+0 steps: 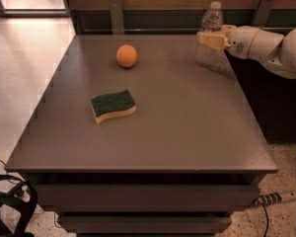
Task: Pick water bottle
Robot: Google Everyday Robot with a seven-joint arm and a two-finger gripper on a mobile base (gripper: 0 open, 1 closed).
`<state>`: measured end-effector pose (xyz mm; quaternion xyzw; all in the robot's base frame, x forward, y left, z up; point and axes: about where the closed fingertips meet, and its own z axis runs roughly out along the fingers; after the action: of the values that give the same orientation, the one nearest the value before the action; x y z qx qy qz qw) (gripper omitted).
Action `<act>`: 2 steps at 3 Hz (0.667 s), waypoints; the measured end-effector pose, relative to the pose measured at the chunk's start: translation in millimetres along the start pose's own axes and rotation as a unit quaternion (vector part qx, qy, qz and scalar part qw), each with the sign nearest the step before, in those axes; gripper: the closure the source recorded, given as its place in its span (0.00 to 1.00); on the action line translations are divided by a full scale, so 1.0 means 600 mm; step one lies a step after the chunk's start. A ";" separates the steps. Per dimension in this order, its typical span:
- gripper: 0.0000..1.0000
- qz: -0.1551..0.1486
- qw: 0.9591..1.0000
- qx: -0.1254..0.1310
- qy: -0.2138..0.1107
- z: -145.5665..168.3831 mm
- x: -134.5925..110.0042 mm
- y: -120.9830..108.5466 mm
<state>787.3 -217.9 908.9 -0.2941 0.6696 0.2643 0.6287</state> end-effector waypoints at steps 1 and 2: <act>1.00 0.001 1.000 -0.003 0.000 0.007 0.001 0.004; 1.00 0.000 1.000 -0.008 0.003 0.012 -0.005 0.010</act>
Offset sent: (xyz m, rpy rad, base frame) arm 0.0006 0.0029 -0.0004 0.0006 0.0007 0.0040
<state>788.0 -208.3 911.3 -0.2999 0.6695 0.2686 0.6243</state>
